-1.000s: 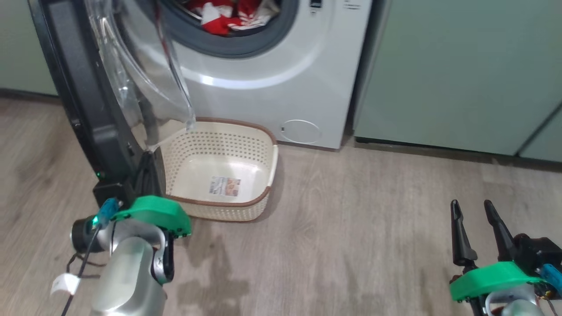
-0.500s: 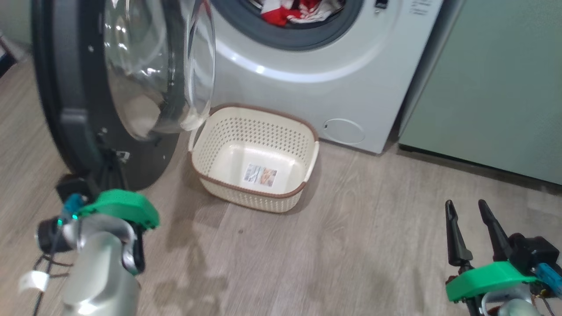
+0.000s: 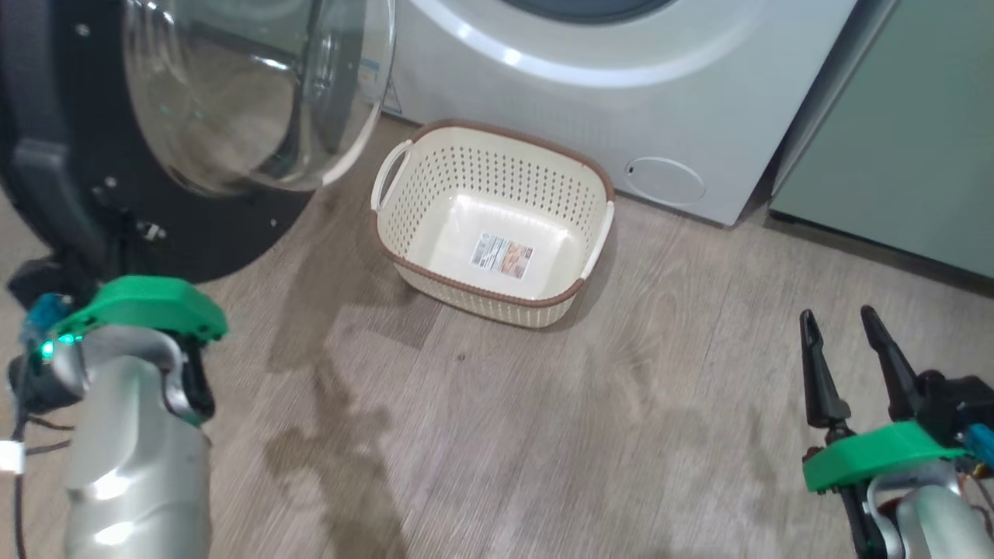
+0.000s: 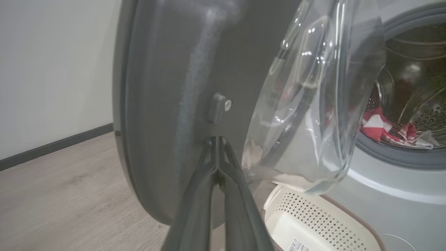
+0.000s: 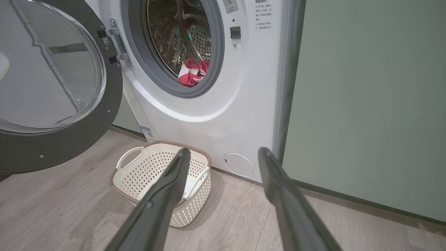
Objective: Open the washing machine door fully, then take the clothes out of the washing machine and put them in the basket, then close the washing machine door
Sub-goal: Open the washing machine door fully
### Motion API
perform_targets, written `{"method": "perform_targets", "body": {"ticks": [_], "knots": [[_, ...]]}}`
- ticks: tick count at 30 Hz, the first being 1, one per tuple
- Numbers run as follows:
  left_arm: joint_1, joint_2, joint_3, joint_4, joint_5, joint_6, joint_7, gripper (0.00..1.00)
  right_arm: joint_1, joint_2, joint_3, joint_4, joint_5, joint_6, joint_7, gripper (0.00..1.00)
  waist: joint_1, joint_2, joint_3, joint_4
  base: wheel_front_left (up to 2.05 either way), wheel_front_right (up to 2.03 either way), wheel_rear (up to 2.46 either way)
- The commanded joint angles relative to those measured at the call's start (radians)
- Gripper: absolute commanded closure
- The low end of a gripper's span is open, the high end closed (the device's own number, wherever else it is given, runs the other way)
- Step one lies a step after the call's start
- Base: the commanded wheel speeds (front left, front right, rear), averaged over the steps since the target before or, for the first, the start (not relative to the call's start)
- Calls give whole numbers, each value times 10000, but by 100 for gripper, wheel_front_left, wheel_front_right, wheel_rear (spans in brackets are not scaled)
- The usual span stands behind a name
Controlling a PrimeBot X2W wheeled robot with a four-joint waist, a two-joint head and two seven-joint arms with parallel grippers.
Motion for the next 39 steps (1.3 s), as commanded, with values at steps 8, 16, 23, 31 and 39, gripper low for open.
{"method": "perform_targets", "body": {"ticks": [8,16,23,31,39], "knots": [[-615,540,1149,-58,247,-11,-64,100,-545,-203,460,-251,30,-7,-63,0,0,0,214,-88,0,0,0],[-76,452,1458,-658,758,-492,-64,100,-473,21,500,-162,123,-7,-63,0,0,0,-268,-622,0,0,0],[1345,223,1386,-2295,1224,-1053,-64,100,-114,443,435,-169,192,-7,-63,0,0,0,-1130,-1441,0,0,0],[2509,19,337,-2602,1100,-1775,-65,29,123,801,148,-261,74,-7,-63,0,0,0,-1618,-2510,0,0,0],[2941,20,-221,-2435,1057,-1941,-65,0,305,929,27,-289,36,-7,-63,0,0,0,-1893,-3576,0,0,0]]}}
